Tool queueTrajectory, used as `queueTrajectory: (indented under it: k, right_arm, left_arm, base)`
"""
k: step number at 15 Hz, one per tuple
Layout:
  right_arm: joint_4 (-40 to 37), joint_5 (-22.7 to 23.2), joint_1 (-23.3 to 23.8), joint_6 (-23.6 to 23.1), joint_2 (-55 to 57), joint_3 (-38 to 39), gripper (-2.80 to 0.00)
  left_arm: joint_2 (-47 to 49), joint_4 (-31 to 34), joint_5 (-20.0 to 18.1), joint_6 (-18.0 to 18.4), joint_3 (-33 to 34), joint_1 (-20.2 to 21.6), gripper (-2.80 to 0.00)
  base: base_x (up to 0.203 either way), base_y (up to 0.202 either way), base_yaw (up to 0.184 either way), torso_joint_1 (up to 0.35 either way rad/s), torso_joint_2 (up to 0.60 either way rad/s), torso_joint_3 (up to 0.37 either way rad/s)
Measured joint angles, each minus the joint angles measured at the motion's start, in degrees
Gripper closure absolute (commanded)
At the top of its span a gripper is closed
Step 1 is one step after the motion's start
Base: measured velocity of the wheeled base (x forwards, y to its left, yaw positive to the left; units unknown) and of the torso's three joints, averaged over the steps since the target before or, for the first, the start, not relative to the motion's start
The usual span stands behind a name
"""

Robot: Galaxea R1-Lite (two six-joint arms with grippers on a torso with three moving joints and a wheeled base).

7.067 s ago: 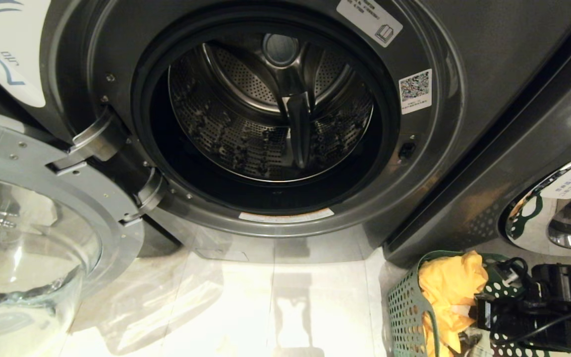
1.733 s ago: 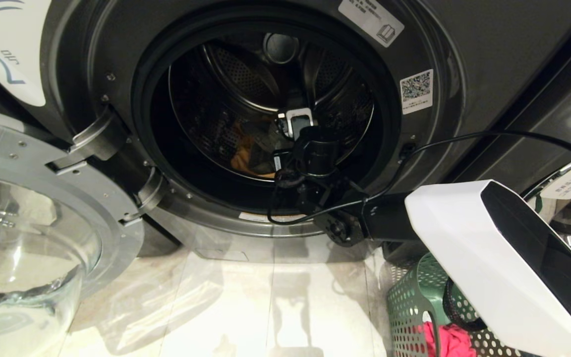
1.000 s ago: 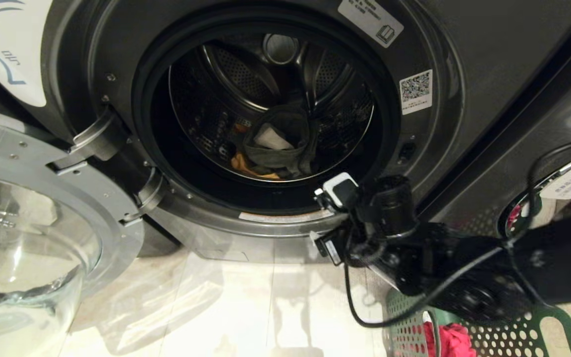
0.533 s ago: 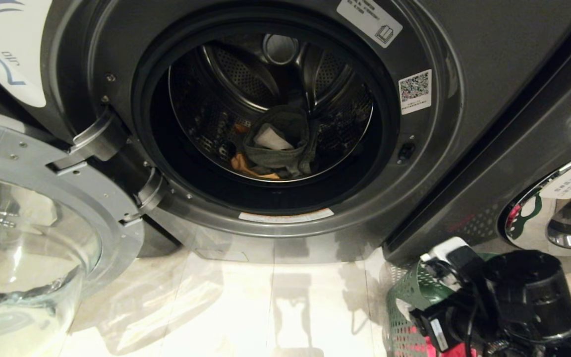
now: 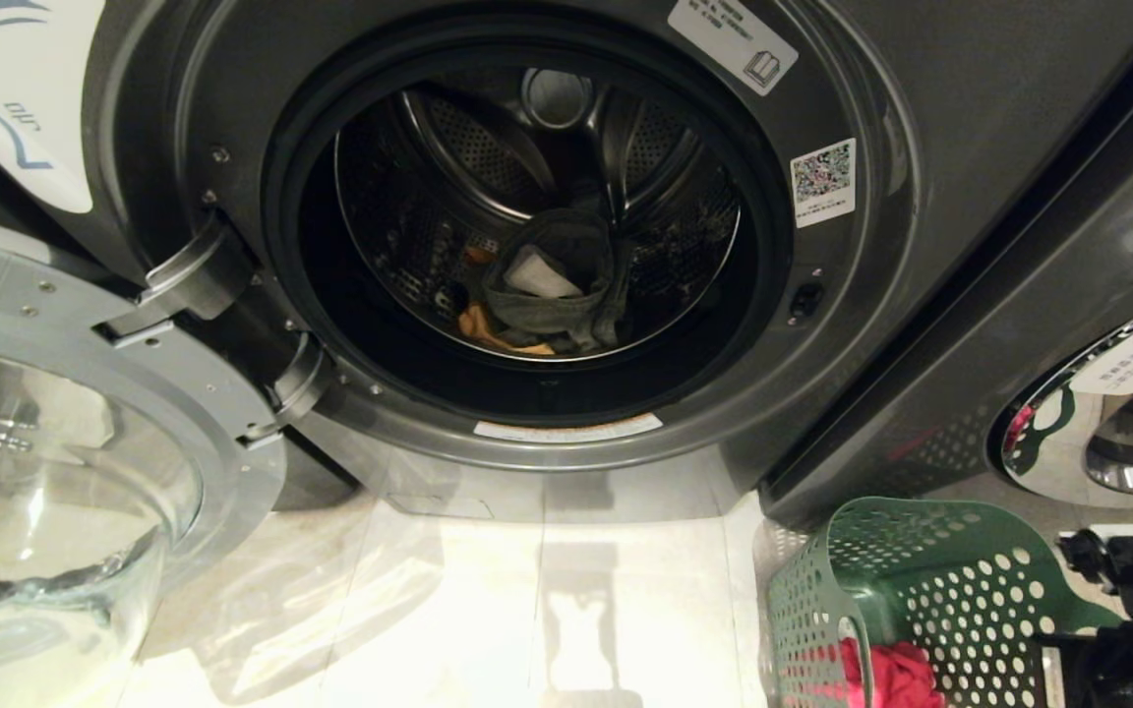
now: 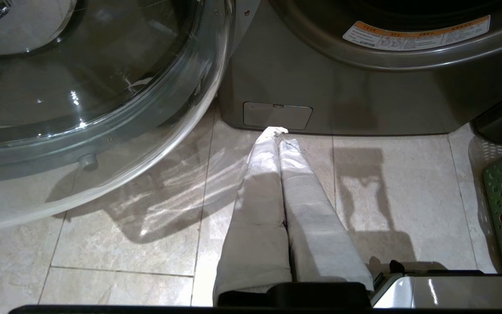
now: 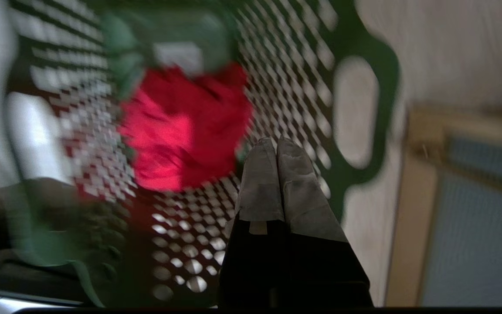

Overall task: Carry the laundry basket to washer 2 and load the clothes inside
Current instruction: Place the clothes into the washing machine

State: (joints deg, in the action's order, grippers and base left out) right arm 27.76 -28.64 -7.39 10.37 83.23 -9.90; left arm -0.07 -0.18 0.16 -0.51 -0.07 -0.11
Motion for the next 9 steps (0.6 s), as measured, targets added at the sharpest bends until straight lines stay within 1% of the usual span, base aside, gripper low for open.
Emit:
queueTrajectory:
  k: [1,3,5,6,7,9]
  right_arm:
    - [-0.75,0.01,2.96,2.57,2.26,1.49,-2.8]
    - [-2.52,1.73,6.38,9.57,8.07,3.78,-2.8]
    - [-3.87,6.51,9.12,15.31,14.49,4.78,-2.8]
    - [-4.07,10.03,10.56,16.59,17.68,4.53,-2.8]
    - [-4.14,13.11,11.7,16.94,20.48,3.66,-2.8]
    - [-4.23,18.2,13.85,17.1,26.25,-0.28,-2.8]
  left_arm:
    - [0.0,0.0,0.0,0.0,0.0,0.0,0.0]
    - [0.0,0.0,0.0,0.02,0.02,0.01,0.0]
    - [0.0,-0.03,0.0,0.02,0.02,0.01,0.0]
    - [0.0,0.0,0.0,0.02,0.02,0.01,0.0]
    - [0.0,0.0,0.0,0.02,0.02,0.0,0.0]
    - [0.0,0.0,0.0,0.02,0.05,0.01,0.0]
  base:
    - [0.0,0.0,0.0,0.0,0.0,0.0]
    - [0.0,0.0,0.0,0.0,0.0,0.0]
    - [0.0,0.0,0.0,0.0,0.0,0.0]
    - [0.0,0.0,0.0,0.0,0.0,0.0]
    - [0.0,0.0,0.0,0.0,0.0,0.0]
    - [0.0,0.0,0.0,0.0,0.0,0.0]
